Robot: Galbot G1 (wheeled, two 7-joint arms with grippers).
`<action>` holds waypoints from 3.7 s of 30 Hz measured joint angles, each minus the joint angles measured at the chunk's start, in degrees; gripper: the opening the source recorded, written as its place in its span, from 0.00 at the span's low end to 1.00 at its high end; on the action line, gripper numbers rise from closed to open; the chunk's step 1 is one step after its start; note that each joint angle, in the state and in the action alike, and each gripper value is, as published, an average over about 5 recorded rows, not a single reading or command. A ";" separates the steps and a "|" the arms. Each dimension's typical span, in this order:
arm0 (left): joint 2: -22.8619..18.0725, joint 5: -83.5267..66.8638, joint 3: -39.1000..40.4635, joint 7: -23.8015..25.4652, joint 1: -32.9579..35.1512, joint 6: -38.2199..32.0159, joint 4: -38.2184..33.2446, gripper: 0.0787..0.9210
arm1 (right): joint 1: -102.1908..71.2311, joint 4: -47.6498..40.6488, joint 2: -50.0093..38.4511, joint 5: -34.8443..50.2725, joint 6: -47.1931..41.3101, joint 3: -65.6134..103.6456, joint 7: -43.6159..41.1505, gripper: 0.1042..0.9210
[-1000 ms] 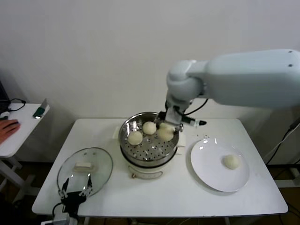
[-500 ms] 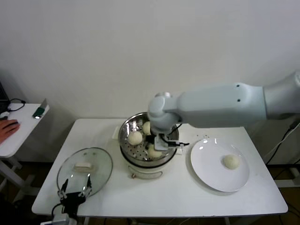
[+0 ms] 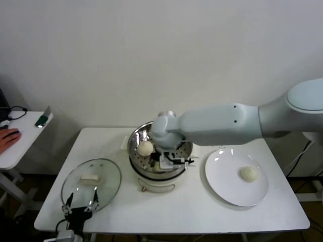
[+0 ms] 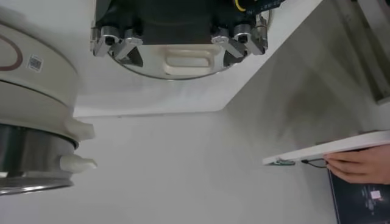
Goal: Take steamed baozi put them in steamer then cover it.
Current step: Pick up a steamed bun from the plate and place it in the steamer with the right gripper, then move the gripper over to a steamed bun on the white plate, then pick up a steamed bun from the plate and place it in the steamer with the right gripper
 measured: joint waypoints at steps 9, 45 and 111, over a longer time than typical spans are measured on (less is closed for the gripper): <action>0.00 -0.05 -0.07 -0.02 -0.02 -0.05 -0.01 0.88 | 0.20 -0.91 -0.01 0.44 1.45 0.99 0.71 0.86; -0.65 0.18 0.53 0.46 -1.24 0.44 0.31 0.88 | 10.78 -10.22 -36.73 32.08 -14.56 -10.15 -5.89 0.88; -1.19 0.59 -0.15 -0.16 0.18 -0.15 0.54 0.88 | -21.31 -27.24 -36.38 20.09 -20.21 12.78 -5.22 0.66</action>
